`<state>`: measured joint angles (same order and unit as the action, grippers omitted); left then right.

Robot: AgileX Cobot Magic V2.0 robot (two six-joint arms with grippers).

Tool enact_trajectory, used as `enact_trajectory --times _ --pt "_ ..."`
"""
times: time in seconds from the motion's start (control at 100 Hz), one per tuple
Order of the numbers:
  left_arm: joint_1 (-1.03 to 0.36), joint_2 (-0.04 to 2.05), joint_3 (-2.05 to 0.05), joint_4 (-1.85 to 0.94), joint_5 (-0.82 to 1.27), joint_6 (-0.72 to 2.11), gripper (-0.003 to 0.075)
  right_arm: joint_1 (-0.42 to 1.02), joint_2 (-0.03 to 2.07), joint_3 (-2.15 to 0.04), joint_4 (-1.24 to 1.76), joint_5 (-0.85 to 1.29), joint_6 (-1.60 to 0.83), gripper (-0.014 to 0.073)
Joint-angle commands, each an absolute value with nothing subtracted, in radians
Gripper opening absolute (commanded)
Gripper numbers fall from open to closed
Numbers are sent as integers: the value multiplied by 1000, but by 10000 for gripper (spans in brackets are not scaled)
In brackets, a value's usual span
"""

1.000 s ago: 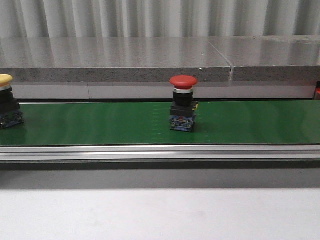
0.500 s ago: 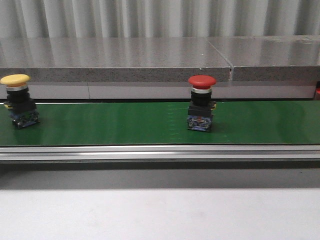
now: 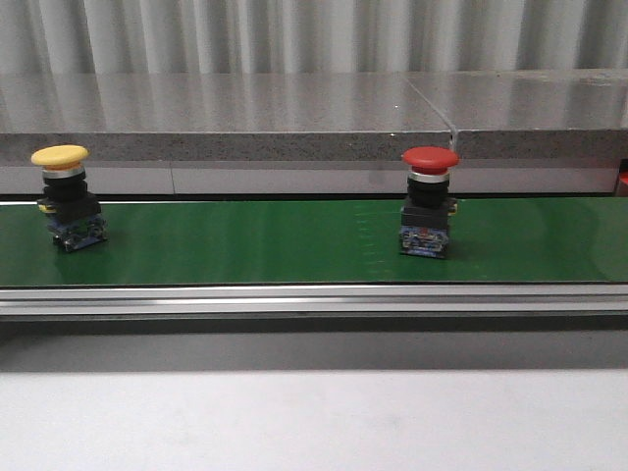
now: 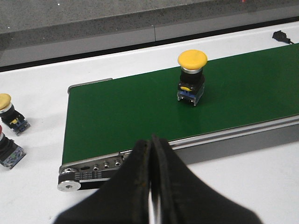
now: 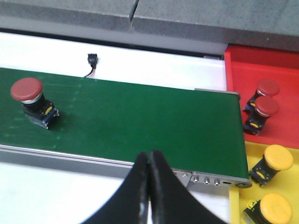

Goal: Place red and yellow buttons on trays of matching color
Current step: 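Move the right gripper above the belt toward the arriving red button, then grasp the red button off the belt with the right gripper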

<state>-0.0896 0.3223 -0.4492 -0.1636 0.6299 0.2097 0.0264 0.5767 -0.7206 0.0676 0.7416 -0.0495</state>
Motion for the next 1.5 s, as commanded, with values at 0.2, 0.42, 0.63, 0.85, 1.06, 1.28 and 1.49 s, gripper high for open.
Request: enact_trajectory --times 0.2,0.42,0.63,0.85,1.06,1.28,1.49 --pt "-94 331 -474 -179 566 211 -20 93 895 -983 74 788 -94 41" --pt "-94 331 -474 -179 566 211 -20 195 1082 -1122 74 899 -94 461" --pt "-94 331 -474 -179 566 211 -20 247 1249 -1248 90 1038 -94 584" --pt "-94 331 -474 -179 566 211 -20 256 1412 -1367 91 1124 -103 584" --pt "-94 331 -474 -179 566 211 -20 256 1548 -1453 91 1188 -116 584" --pt "-94 331 -474 -179 566 211 -20 253 1644 -1495 91 1192 -126 584" --pt "-94 331 -474 -179 566 211 -20 243 1687 -1495 79 1186 -131 531"
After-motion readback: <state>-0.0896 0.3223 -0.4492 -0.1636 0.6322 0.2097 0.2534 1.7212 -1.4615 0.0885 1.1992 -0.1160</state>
